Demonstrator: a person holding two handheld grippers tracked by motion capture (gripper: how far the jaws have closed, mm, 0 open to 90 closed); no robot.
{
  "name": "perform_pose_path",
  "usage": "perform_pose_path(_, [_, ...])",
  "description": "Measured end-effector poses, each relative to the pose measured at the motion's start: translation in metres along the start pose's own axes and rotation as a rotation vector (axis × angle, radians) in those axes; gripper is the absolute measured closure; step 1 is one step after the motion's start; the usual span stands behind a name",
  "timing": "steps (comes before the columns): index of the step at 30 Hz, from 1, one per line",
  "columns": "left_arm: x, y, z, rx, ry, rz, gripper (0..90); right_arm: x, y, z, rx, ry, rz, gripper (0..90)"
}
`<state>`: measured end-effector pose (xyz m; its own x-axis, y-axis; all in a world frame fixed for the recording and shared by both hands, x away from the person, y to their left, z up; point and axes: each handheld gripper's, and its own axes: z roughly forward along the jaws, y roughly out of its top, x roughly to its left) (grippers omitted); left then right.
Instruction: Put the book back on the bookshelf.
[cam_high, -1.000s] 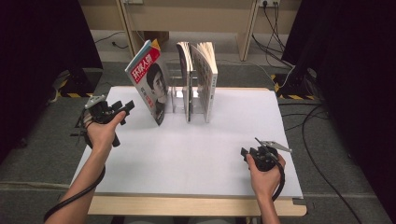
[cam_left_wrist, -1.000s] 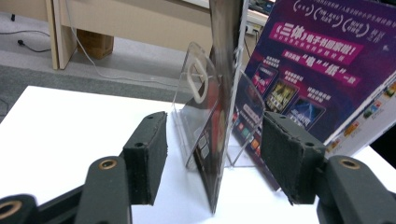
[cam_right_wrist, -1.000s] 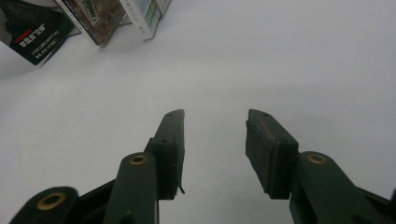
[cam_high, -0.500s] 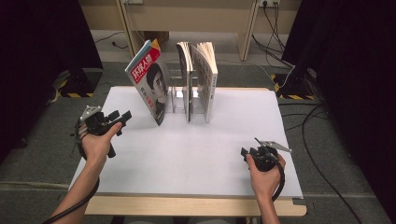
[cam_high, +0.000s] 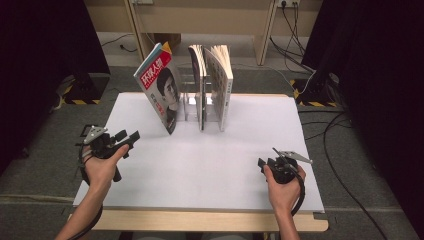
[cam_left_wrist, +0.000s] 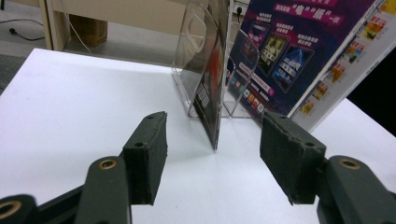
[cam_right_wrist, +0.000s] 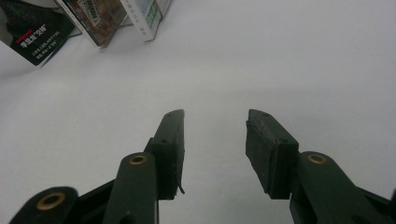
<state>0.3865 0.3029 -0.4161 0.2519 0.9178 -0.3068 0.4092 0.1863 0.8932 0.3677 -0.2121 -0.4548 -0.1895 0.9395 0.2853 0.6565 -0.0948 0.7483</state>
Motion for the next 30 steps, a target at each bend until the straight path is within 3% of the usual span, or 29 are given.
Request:
perform_pose_path(18, [0.011, -0.037, -0.016, 0.042, -0.002, 0.013, 40.5, 0.001, -0.001, 0.001, 0.0, -0.002, -0.003, 57.8])
perform_pose_path(30, [0.025, -0.061, -0.022, 0.078, 0.035, 0.029, 40.7, 0.0, -0.001, 0.001, 0.001, -0.001, -0.007, 57.7])
